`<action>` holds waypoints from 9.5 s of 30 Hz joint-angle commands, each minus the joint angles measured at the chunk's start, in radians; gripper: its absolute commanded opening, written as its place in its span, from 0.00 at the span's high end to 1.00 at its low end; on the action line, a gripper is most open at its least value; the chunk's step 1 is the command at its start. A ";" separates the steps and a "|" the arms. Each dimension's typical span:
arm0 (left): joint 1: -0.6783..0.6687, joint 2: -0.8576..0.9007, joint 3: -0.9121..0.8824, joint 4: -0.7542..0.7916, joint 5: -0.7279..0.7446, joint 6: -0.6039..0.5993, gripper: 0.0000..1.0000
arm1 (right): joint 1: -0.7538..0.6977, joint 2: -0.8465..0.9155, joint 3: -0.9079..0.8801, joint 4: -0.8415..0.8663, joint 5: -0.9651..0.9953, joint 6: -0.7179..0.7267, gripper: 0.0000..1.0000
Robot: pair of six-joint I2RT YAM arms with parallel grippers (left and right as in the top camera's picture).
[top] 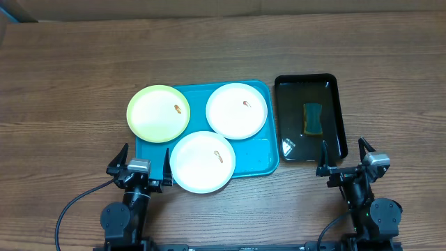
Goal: Clean dirty plates on tray and stack at the side
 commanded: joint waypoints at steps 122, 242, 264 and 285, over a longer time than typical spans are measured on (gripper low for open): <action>-0.008 -0.011 -0.003 -0.002 0.008 0.023 0.00 | -0.002 -0.011 -0.011 0.005 0.009 -0.006 0.00; -0.008 -0.010 -0.003 0.075 0.073 -0.007 0.00 | -0.002 -0.011 -0.011 0.005 0.009 -0.006 0.00; -0.047 0.990 1.422 -1.158 0.550 -0.115 0.00 | -0.002 -0.011 -0.011 0.005 0.009 -0.006 0.00; -0.236 1.749 1.580 -1.127 0.276 -0.266 0.00 | -0.002 -0.011 -0.010 0.005 0.009 -0.006 0.00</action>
